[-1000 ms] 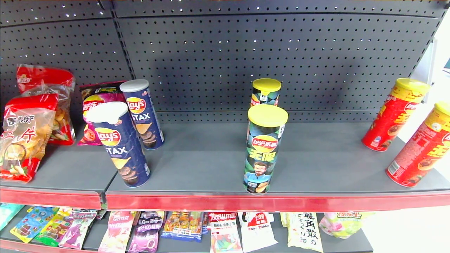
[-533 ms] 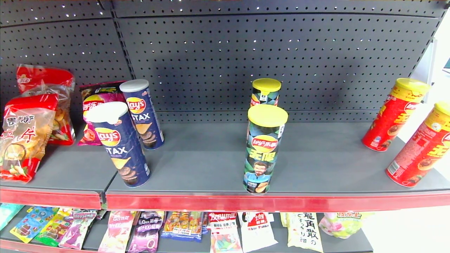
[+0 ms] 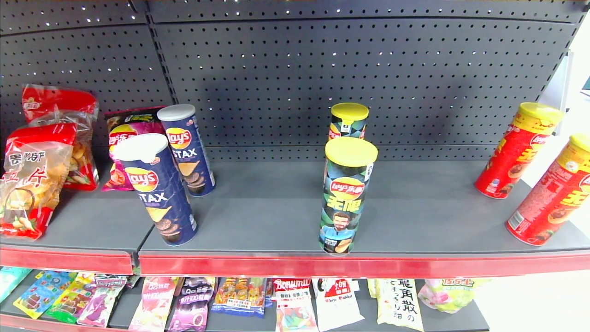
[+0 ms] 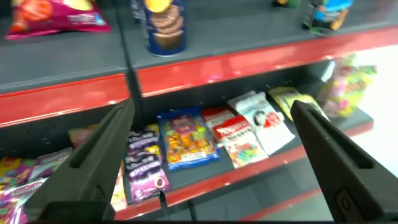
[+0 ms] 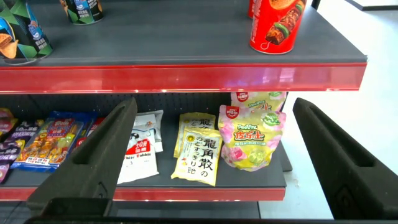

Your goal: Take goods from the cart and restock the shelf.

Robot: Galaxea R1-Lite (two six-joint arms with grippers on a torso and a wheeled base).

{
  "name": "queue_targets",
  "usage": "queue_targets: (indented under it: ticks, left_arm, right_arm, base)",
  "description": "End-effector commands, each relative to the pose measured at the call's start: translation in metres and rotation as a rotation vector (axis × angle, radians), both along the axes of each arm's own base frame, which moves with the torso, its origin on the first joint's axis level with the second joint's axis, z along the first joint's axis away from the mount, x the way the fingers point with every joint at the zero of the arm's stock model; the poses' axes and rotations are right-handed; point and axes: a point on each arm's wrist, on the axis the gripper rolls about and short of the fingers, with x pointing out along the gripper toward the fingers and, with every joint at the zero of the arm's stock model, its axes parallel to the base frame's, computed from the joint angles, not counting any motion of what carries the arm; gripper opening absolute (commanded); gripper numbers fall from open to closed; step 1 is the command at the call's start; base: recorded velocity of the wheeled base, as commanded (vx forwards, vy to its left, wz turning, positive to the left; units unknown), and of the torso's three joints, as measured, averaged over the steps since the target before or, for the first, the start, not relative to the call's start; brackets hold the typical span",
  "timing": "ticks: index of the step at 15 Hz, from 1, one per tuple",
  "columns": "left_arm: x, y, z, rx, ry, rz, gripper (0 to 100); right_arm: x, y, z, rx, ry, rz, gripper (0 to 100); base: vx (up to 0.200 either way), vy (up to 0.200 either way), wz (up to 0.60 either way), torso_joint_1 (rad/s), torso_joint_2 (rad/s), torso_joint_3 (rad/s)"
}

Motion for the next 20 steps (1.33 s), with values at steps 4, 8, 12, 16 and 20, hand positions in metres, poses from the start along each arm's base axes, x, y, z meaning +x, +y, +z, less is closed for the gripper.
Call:
queue_targets:
  ticks: [4, 8, 12, 16, 20]
  left_arm:
    - [-0.001, 0.001, 0.000, 0.044, -0.031, 0.047, 100]
    - [0.032, -0.011, 0.175, -0.143, -0.064, -0.037, 100]
    - [0.157, -0.072, 0.229, -0.092, -0.012, -0.150, 100]
    - [0.177, -0.113, 0.201, 0.003, 0.150, -0.245, 100]
    - [0.184, -0.148, 0.177, 0.102, 0.244, -0.326, 100]
  right_arm:
    - [0.000, 0.000, 0.000, 0.000, 0.001, 0.000, 100]
    - [0.000, 0.000, 0.000, 0.000, 0.001, 0.000, 100]
    - [0.000, 0.000, 0.000, 0.000, 0.001, 0.000, 100]
    - [0.000, 0.000, 0.000, 0.000, 0.003, 0.000, 100]
    - [0.000, 0.000, 0.000, 0.000, 0.001, 0.000, 100]
  base:
    - [0.000, 0.000, 0.00, 0.000, 0.00, 0.000]
    - [0.000, 0.000, 0.00, 0.000, 0.00, 0.000]
    - [0.000, 0.000, 0.00, 0.000, 0.00, 0.000]
    - [0.000, 0.000, 0.00, 0.000, 0.00, 0.000]
    - [0.000, 0.000, 0.00, 0.000, 0.00, 0.000]
